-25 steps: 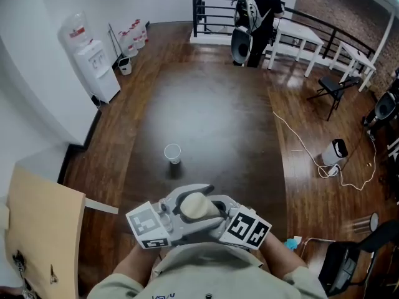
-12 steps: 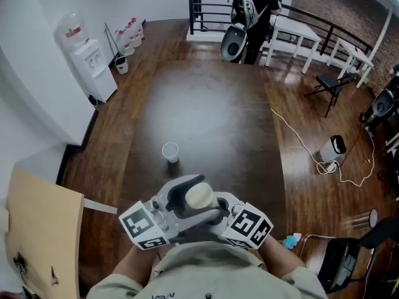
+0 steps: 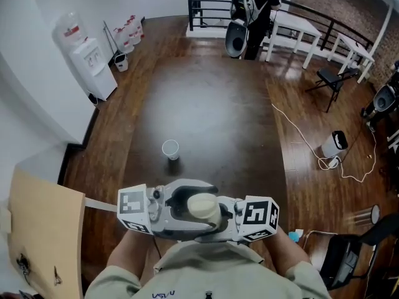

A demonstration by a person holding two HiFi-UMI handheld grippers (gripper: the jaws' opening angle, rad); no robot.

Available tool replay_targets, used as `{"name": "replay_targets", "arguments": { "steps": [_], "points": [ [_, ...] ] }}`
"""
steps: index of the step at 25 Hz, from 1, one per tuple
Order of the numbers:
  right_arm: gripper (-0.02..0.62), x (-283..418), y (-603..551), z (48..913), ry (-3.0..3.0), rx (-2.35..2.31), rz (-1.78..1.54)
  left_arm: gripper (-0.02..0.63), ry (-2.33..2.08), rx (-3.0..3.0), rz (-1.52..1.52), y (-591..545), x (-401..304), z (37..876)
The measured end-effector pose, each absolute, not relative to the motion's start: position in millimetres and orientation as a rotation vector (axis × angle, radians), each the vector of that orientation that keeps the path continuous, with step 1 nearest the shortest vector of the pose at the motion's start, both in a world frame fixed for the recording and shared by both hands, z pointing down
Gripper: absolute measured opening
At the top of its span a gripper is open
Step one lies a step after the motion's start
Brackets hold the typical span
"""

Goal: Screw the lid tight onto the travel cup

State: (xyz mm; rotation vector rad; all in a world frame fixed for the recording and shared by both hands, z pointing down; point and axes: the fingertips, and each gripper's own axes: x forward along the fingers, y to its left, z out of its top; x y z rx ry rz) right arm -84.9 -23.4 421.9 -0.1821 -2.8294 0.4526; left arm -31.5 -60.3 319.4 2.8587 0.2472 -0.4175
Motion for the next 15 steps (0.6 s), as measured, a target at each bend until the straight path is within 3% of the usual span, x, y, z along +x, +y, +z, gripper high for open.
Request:
{"name": "replay_targets", "arguments": {
  "steps": [7,15],
  "points": [
    [0.301,-80,10,408,-2.805,-0.616,0.602,0.302,0.712,2.634,-0.468,-45,-32,314],
    [0.301,-84,-2,411,-2.814,-0.543,0.597,0.305,0.69,2.618,-0.487,-54,-34,316]
  ]
}}
